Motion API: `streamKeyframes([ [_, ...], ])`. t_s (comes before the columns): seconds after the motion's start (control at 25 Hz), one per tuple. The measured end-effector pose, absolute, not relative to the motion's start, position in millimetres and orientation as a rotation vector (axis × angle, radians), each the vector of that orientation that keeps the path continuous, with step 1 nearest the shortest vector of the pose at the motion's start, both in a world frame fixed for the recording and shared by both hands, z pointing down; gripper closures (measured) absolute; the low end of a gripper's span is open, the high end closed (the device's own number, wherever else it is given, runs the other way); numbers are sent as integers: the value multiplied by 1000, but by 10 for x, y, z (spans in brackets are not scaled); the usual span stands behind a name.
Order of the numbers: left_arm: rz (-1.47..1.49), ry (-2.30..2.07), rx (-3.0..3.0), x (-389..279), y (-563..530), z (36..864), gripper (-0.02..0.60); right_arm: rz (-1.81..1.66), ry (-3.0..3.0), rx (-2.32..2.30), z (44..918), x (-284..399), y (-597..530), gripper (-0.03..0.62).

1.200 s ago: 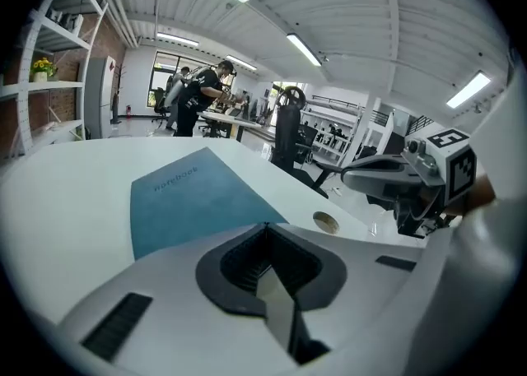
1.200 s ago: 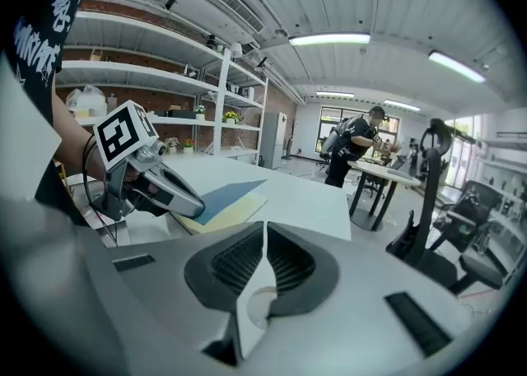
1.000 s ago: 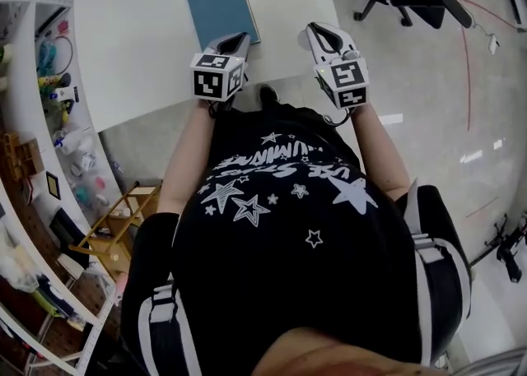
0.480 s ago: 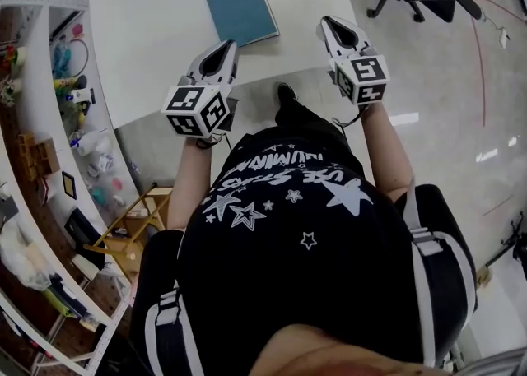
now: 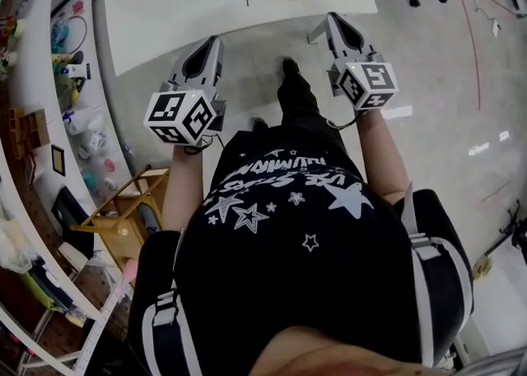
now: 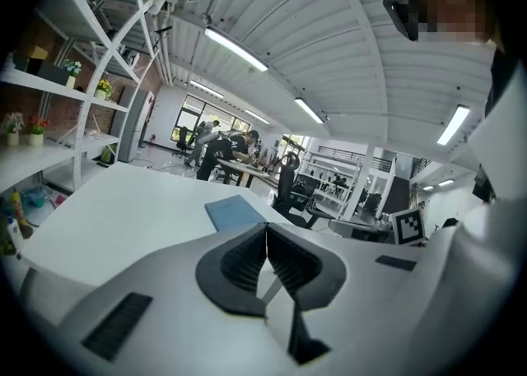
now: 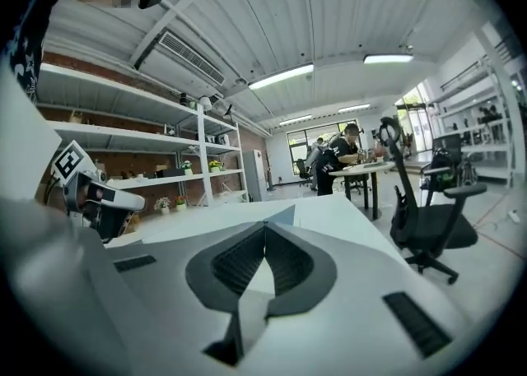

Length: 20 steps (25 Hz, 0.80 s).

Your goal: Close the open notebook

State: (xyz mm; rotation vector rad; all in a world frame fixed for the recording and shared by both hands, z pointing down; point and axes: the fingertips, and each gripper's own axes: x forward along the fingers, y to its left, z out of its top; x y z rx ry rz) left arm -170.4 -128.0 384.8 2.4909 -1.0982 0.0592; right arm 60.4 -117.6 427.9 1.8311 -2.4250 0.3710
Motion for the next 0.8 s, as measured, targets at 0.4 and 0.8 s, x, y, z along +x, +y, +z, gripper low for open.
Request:
streamKeyframes([
  [0.4, 23, -997, 2518, -1809, -521, 3811, 568, 305, -2330, 1918, 4034, 476, -224, 586],
  [0.8, -34, -1191, 2449, -1682, 14, 3660, 568, 223, -2453, 1687, 3833, 505, -69, 586],
])
